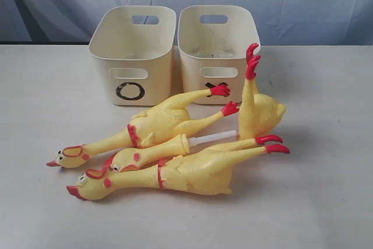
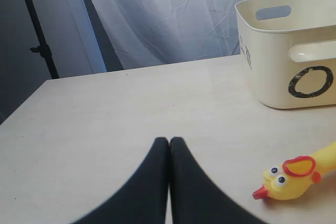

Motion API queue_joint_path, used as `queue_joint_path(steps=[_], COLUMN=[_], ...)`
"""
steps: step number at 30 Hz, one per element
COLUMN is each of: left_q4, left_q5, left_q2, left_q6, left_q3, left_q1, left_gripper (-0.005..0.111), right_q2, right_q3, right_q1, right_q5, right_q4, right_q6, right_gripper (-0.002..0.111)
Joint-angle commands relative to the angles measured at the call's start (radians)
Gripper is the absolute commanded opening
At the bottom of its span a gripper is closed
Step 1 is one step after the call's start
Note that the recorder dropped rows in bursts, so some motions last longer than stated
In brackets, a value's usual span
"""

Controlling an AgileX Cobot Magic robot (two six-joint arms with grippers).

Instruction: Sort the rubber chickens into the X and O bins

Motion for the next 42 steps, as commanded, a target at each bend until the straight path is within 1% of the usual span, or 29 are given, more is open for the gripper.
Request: queue_joint_path(steps=[1,27,33,38,42], left_q4=[-0.005,-0.005,-0.005,-0.005,-0.005], left_q5=[-0.007,-0.007,-0.007,-0.007,-0.007], left_q2=[-0.006,-0.006,-0.006,-0.006,-0.006], left_q6=[-0.007,-0.007,-0.007,-0.007,-0.007], left_q3=[0.002,0.002,0.002,0.002,0.002], left_q1=[0.004,0.004,0.004,0.004,0.004], left_gripper=[0.000,0.000,0.000,0.000,0.000], right_q2=[-0.006,-0.006,-0.006,-0.006,-0.006], right_q3=[0.002,0.002,0.002,0.002,0.002], right_q1=[0.003,0.003,0.003,0.003,0.003], right_q5=[-0.006,-0.008,-0.084,-0.171,-0.184], right_q4=[-0.002,-0.002,0.056,0.056,0.056], right_q6=[-0.008,-0.008,-0.008,-0.008,-0.008], right_gripper=[-0.001,-0.001,-0.001,-0.001,-0.001])
